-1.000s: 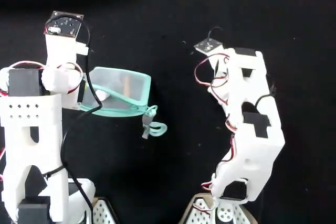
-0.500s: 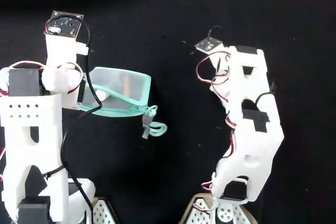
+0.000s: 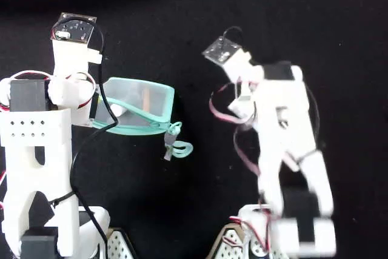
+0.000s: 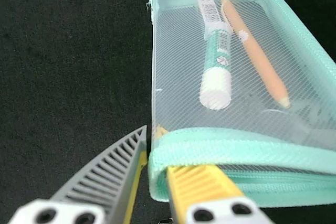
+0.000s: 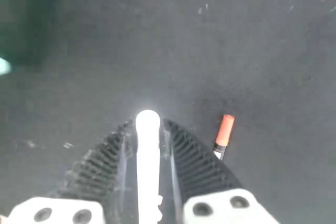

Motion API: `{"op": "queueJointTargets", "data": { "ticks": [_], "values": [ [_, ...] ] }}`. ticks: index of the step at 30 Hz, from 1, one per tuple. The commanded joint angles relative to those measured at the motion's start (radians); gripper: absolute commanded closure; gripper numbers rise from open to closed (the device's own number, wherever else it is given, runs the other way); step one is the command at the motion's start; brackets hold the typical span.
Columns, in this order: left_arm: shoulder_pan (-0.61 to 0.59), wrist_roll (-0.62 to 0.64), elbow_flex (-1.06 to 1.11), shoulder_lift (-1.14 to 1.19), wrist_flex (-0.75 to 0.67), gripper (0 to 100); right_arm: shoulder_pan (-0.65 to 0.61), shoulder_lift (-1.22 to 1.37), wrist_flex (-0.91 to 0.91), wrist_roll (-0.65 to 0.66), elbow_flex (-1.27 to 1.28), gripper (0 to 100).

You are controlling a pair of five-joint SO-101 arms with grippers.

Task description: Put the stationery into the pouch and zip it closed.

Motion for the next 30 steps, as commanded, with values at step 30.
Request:
{"op": "queueJointTargets", "data": {
  "ticks": [30],
  "values": [
    [0.004,-0.009,0.021,-0.005,0.002,97,-0.98,-1.144,-0.669,-0.509,0.329,98.6]
  ]
}}
